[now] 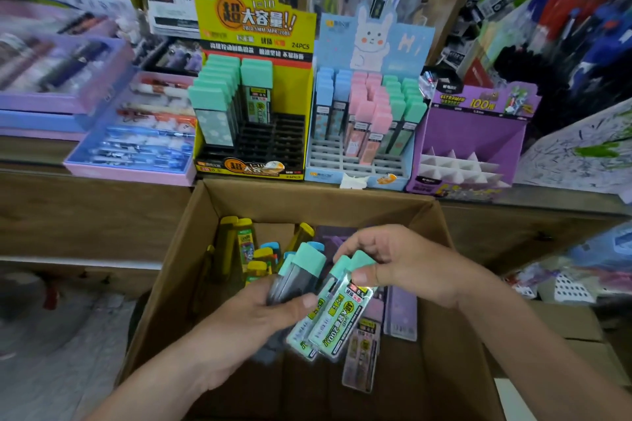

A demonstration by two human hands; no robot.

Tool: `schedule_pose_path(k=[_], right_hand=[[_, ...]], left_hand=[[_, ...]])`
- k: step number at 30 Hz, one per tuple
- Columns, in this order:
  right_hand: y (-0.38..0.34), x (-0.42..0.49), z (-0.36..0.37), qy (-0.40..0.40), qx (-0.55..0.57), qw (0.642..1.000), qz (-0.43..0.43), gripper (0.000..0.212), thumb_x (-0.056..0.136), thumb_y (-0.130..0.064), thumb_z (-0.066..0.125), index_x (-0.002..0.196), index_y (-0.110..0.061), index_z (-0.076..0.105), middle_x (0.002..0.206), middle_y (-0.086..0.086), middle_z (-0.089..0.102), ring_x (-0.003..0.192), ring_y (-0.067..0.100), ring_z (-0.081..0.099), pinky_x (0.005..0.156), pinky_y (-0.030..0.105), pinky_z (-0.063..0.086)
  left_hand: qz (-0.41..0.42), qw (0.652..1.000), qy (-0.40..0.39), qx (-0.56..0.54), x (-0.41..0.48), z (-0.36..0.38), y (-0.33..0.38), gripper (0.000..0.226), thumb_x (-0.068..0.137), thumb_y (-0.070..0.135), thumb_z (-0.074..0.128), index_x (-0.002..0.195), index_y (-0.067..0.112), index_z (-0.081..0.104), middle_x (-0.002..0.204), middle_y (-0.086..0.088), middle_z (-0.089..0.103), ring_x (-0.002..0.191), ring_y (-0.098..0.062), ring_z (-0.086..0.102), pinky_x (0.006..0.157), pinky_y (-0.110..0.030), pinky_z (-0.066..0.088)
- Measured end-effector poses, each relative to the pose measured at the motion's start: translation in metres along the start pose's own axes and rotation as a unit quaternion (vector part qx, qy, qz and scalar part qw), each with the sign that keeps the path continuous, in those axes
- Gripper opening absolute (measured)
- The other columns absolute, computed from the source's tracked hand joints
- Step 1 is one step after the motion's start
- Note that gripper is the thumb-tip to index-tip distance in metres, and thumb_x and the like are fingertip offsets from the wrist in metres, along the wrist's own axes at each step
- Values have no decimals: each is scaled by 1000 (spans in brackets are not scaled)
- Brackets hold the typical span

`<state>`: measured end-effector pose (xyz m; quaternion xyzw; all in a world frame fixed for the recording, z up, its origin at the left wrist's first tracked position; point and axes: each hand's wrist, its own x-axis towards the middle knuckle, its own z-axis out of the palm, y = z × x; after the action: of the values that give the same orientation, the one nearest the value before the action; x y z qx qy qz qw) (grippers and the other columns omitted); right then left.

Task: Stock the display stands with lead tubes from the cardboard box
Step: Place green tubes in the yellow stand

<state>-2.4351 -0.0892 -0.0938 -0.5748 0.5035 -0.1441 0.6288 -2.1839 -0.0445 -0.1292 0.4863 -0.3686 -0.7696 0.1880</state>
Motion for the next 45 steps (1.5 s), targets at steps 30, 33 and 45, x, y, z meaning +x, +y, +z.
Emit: schedule_pose_path(k=[30, 33, 45], right_hand=[[-134, 73, -1, 291, -18, 922, -254, 13, 101, -12, 63, 111, -21, 66, 82, 5, 76, 65, 14, 70, 58, 21, 56], [-152, 94, -11, 300, -70, 915, -261, 11, 102, -13, 61, 109, -22, 64, 79, 5, 73, 64, 9, 70, 62, 20, 57], [-169, 151, -17, 307, -197, 898, -245, 22, 102, -11, 61, 123, -8, 65, 85, 14, 71, 69, 15, 69, 57, 12, 52]], left_hand=[[127, 927, 238, -260, -17, -24, 36, 32, 80, 29, 78, 104, 8, 74, 85, -17, 79, 64, -25, 76, 53, -27, 55], [120, 924, 245, -266, -17, -26, 36, 27, 82, 24, 79, 101, 6, 73, 76, -17, 78, 57, -25, 75, 42, -25, 54], [133, 917, 255, -276, -16, -27, 39, 27, 86, 22, 75, 107, 5, 74, 85, -19, 78, 76, -31, 76, 67, -35, 53]])
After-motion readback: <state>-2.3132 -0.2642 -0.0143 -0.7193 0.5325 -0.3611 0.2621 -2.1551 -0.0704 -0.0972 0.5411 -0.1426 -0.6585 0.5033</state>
